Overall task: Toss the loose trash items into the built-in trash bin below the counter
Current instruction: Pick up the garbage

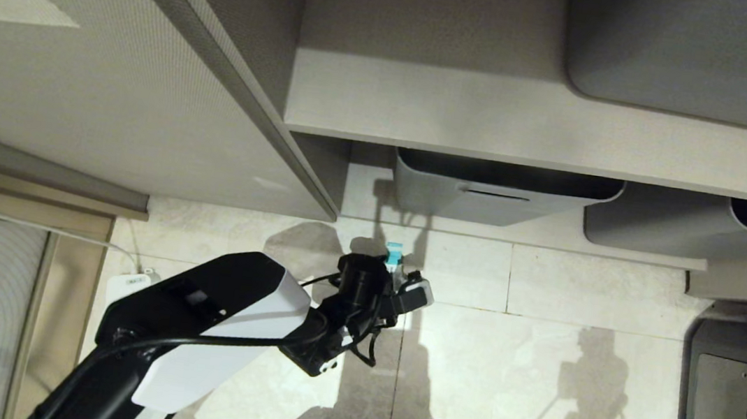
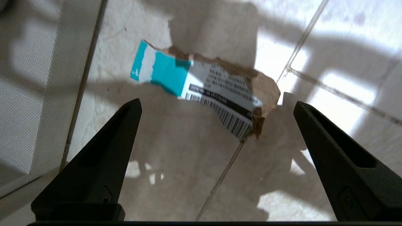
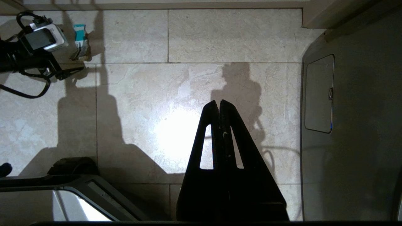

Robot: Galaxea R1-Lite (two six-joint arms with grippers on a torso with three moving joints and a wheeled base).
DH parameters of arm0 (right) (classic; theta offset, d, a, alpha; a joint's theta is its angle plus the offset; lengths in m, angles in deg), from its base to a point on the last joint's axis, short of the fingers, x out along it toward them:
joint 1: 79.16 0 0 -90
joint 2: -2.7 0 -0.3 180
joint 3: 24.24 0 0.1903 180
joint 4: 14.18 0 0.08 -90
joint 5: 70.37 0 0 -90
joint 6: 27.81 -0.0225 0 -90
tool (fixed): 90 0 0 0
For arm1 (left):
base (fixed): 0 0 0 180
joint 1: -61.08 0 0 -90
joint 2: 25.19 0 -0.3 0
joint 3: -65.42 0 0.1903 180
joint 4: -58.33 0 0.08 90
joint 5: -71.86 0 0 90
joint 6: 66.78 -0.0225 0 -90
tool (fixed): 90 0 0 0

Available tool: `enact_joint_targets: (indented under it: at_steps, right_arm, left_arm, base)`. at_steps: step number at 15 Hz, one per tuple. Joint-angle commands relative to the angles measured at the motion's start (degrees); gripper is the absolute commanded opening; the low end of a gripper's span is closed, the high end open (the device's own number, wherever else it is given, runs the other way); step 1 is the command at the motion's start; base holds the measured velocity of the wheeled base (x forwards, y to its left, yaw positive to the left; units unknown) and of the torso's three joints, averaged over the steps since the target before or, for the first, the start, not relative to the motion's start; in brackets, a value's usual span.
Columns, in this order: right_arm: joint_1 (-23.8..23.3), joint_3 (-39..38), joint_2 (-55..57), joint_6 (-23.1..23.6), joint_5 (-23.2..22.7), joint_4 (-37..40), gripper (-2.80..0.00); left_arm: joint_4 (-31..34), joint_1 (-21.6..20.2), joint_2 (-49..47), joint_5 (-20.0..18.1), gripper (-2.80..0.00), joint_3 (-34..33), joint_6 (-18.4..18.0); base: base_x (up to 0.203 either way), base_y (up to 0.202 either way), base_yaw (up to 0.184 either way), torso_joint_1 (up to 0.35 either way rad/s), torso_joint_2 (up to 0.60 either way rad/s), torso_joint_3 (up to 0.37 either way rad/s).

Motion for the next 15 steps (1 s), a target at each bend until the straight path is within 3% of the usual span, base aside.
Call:
enact_joint_targets:
  at_steps: [1, 15]
  right_arm:
    - [0.01, -0.09, 0.04, -0.03, 0.03, -0.02, -2.80]
    - [0.01, -0.09, -0.02, -0.03, 0.03, -0.02, -2.80]
  left_arm:
    - [-0.11, 0.49, 0.14, 1.47, 0.00, 0.10, -0.73]
    - [-0.48, 1.41, -1.65, 3.22, 0.00, 3.44, -8.78]
  base:
    - [0.000, 0.000, 0.000, 0.000, 0.00, 0.000]
    - [0.000, 0.000, 0.000, 0.000, 0.00, 0.000]
